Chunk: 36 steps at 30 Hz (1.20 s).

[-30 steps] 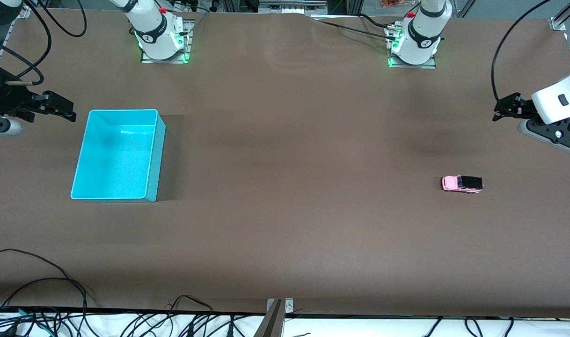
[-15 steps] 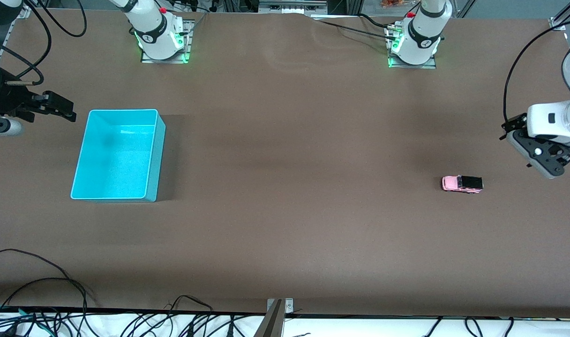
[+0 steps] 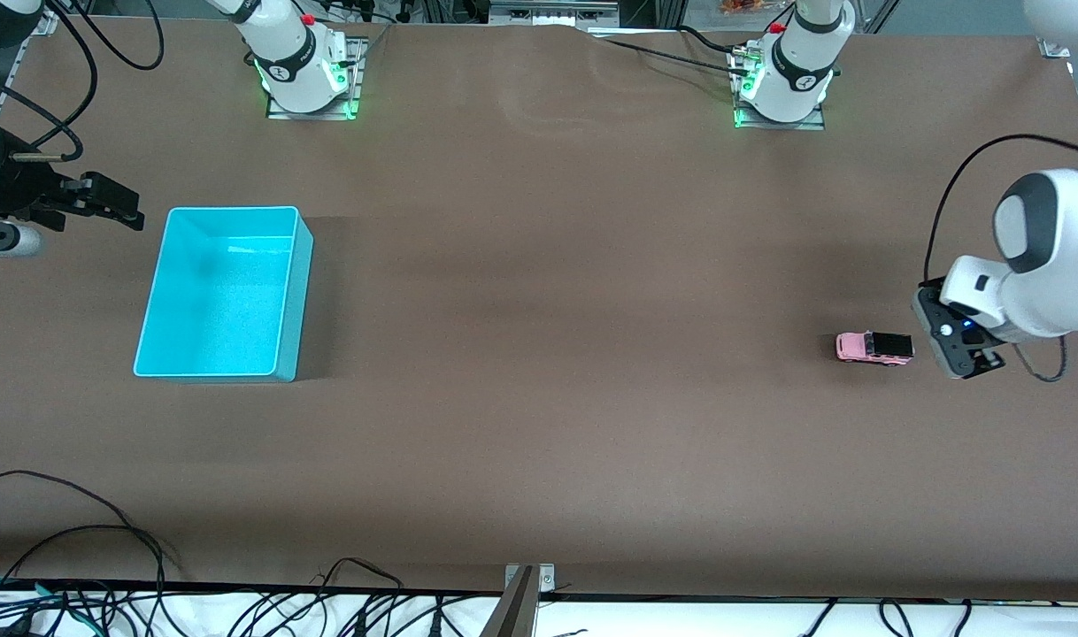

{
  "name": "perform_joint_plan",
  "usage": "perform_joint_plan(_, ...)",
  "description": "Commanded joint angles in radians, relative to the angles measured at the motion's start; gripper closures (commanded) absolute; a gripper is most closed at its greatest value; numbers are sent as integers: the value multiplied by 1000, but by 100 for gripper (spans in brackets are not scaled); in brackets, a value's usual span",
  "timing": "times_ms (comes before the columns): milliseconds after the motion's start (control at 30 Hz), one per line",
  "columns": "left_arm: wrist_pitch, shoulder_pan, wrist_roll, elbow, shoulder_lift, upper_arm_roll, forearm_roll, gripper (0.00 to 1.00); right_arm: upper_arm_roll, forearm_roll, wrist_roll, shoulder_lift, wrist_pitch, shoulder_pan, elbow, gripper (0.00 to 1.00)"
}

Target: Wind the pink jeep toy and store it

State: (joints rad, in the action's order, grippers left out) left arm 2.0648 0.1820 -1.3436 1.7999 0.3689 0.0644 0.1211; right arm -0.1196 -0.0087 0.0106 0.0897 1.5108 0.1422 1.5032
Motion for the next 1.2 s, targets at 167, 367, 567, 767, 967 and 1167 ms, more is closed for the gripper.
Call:
perform_joint_plan(167, 297, 22, -164, 190, 2, 6, 31, 0, 3, -7, 5, 2, -1, -6, -11, 0)
perform_joint_plan(367, 363, 30, -238, 187, 67, 6, 32, 0, 3, -7, 5, 1, -1, -6, -11, 0)
perform_joint_plan(567, 371, 34, -256, 187, 84, 8, 121, 0, 3, -7, 5, 2, -1, -6, -11, 0)
perform_joint_plan(767, 374, 39, -259, 182, 100, 6, 146, 0, 3, -7, 5, 2, -1, -6, -11, 0)
perform_joint_plan(967, 411, 63, -279, 182, 131, 8, 146, 0, 3, -7, 5, 2, -1, -6, -9, 0)
perform_joint_plan(1167, 426, 79, -282, 190, 148, 11, 146, 12, 3, -7, 5, 1, -1, -6, -11, 0)
